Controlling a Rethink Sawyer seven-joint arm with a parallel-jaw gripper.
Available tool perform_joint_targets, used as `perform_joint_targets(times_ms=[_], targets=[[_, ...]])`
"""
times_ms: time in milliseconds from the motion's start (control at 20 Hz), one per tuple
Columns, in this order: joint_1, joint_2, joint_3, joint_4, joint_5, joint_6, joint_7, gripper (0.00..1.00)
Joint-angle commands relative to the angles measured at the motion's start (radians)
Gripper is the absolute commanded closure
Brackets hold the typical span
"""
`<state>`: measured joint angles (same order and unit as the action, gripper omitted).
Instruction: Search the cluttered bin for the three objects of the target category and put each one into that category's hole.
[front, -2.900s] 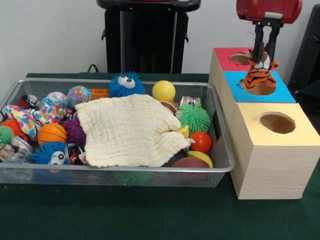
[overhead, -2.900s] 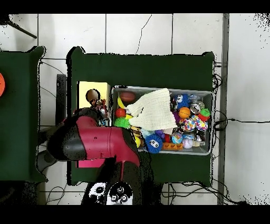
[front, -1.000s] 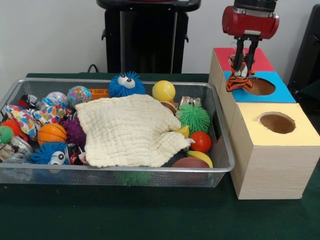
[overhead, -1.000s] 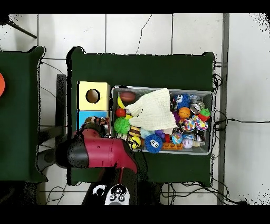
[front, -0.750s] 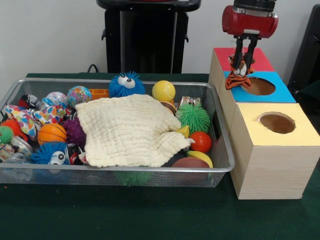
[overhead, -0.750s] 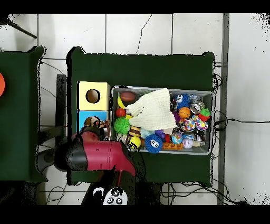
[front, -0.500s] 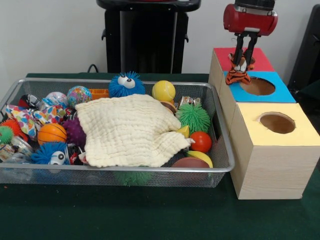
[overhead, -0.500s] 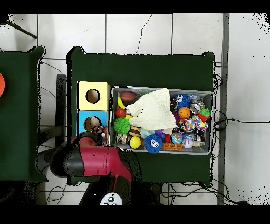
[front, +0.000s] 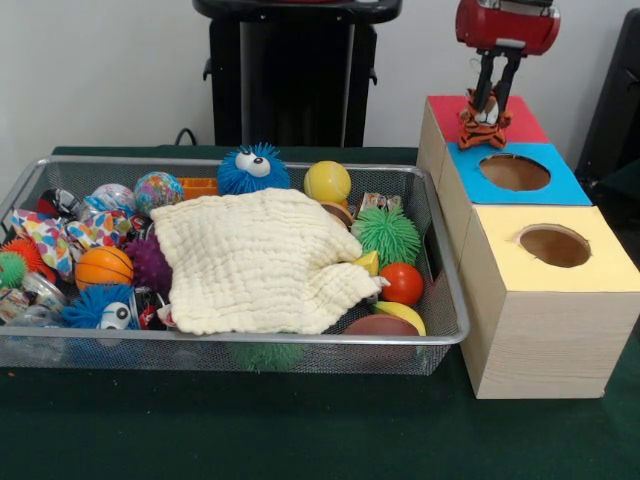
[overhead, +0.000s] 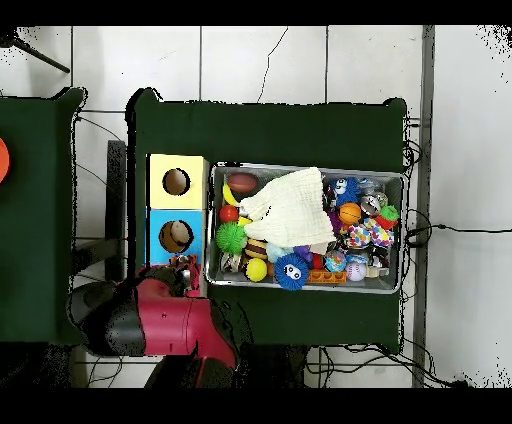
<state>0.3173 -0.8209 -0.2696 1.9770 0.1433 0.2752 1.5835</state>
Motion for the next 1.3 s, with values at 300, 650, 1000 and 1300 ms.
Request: perform_joint_targets(times_ms=[300, 650, 1000, 1300], targets=[[0.051, -0.011, -0.003, 0.195, 0.095, -0.064, 0.348, 1.00], [0.048, 0.029, 0.033, 0.247, 0.097, -0.166, 0.382, 1.00], [0.053, 0.076, 0.056, 0.269, 0.105, -0.242, 0.411, 1.00], [0.080, 0.121, 0.065, 0.281, 0.125, -0.304, 0.447, 1.00]])
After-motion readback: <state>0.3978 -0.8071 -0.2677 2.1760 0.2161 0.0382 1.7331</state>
